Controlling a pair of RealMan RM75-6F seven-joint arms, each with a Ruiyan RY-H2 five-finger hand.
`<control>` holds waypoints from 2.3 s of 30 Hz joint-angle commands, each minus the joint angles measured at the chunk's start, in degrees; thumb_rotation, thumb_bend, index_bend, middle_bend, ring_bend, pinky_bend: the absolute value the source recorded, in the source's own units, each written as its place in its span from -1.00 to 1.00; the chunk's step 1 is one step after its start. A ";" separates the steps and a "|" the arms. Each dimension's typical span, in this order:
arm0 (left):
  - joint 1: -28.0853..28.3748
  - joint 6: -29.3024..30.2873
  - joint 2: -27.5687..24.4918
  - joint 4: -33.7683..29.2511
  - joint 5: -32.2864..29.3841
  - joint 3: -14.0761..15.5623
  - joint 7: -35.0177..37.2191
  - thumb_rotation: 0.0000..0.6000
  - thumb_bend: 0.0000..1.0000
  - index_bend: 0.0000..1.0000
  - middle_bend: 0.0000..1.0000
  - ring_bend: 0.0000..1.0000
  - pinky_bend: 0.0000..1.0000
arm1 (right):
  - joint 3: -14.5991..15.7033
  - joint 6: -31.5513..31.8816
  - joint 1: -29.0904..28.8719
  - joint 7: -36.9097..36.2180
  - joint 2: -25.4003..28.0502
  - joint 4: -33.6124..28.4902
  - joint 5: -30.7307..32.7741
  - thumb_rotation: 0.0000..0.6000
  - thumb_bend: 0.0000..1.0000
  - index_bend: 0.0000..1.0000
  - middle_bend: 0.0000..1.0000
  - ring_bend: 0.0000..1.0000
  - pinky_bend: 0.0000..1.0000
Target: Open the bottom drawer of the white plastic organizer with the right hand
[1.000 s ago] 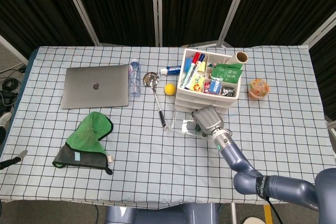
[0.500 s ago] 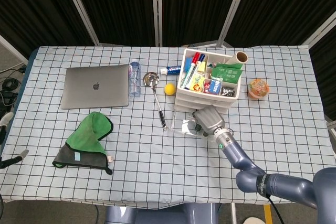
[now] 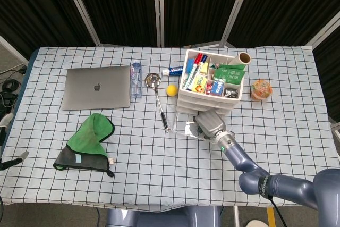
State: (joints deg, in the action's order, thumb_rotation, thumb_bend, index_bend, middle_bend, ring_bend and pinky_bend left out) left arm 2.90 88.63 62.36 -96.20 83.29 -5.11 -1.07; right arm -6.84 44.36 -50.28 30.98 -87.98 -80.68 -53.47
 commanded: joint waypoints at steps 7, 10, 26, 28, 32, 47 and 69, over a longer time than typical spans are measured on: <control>0.04 -0.11 -0.05 0.02 -0.06 0.03 0.12 1.00 -1.00 -1.00 -1.00 -1.00 -1.00 | 0.72 0.13 -0.42 -0.03 -0.74 1.25 0.39 1.00 -1.00 0.01 1.00 1.00 0.65; 0.07 -0.18 -0.05 0.05 -0.05 0.05 0.17 1.00 -1.00 -1.00 -1.00 -1.00 -1.00 | 0.81 0.19 -0.45 -0.11 -0.87 1.47 0.67 1.00 -0.99 0.06 1.00 1.00 0.65; 0.15 -0.32 -0.02 0.17 -0.25 0.02 0.30 1.00 -1.00 -1.00 -1.00 -1.00 -1.00 | 1.00 2.34 0.16 -1.52 -1.32 1.59 -0.53 1.00 -0.73 0.24 1.00 1.00 0.65; 0.14 -0.29 -0.01 0.17 -0.29 0.00 0.34 1.00 -1.00 -1.00 -1.00 -1.00 -1.00 | 0.75 3.03 0.25 -1.60 -0.94 0.93 -0.93 1.00 -0.72 0.25 1.00 1.00 0.65; 0.13 -0.25 -0.04 0.20 -0.30 -0.02 0.46 1.00 -1.00 -1.00 -1.00 -1.00 -1.00 | 0.31 4.65 0.62 -1.78 0.38 -1.32 -1.92 1.00 -0.72 0.25 1.00 1.00 0.65; -0.29 0.69 -0.40 -0.11 1.15 0.53 1.26 1.00 -1.00 -1.00 -1.00 -1.00 -1.00 | -0.56 13.57 4.04 -0.21 8.54 -14.80 -4.98 1.00 -0.71 0.26 1.00 1.00 0.65; -1.23 3.24 0.20 -1.02 7.60 3.25 -1.44 1.00 -1.00 -1.00 -1.00 -1.00 -1.00 | 4.87 27.49 18.47 -4.24 19.50 -19.90 -8.61 1.00 -0.70 0.24 1.00 1.00 0.65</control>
State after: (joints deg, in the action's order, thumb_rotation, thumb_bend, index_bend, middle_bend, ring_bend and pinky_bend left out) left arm 1.71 91.81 62.45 -97.15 90.74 -2.01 -2.34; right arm -3.13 71.34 -33.40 28.44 -68.65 -102.23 -61.42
